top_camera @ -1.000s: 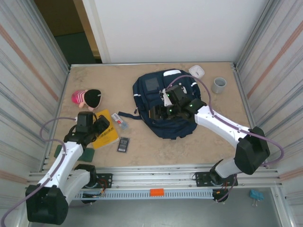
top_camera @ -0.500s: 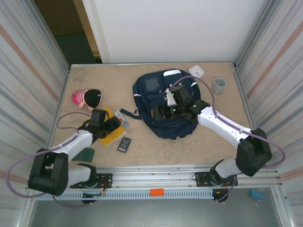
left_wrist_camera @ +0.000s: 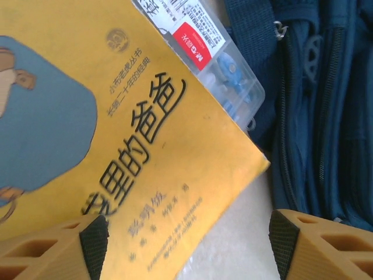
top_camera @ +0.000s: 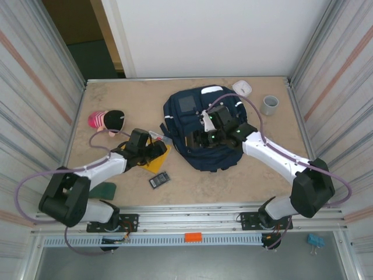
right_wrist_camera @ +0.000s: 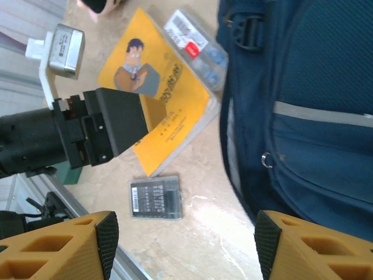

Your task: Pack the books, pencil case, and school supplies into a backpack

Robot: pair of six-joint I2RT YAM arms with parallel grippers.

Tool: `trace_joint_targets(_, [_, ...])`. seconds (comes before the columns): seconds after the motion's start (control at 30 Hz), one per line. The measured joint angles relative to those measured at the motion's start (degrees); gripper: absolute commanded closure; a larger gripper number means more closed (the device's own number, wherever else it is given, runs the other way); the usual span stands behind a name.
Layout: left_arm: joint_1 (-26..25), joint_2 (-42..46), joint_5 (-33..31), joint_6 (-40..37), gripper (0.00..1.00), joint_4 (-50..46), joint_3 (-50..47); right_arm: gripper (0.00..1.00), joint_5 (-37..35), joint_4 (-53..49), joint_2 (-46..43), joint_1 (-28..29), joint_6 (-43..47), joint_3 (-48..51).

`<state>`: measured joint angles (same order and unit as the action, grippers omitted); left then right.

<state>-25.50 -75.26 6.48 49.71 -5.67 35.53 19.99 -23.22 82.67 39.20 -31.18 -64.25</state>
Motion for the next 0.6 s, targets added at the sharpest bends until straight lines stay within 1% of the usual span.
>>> trace_joint_targets(0.07, [2.73,5.22,0.96,-0.39,0.26,-3.17,0.0,0.37,-0.5,0.09,2.03,1.81,0.42,-2.73])
trace_joint_targets(0.17, [9.27,13.81,3.21,-1.92,0.26,-6.49,-0.46,0.38,-1.27,0.17,6.54,4.39,1.16,-7.15])
trace_joint_targets(0.3, [21.44,24.92,7.41,-3.85,0.27,-10.51,-4.02,0.39,-3.28,-0.39,13.27,7.65,2.89,-12.07])
trace_joint_targets(0.4, [28.72,29.4,11.13,-4.48,0.3,-13.44,-7.87,0.39,-4.87,-1.53,18.47,9.27,4.87,-15.74])
trace_joint_targets(0.47, [31.32,30.34,13.7,-4.42,0.31,-14.03,-10.62,0.38,-6.25,-2.19,22.18,9.73,6.54,-18.36])
trace_joint_targets(0.6, [32.02,29.44,18.25,-3.06,0.32,-13.62,-15.02,0.39,-9.25,-3.45,30.01,9.86,9.64,-24.0])
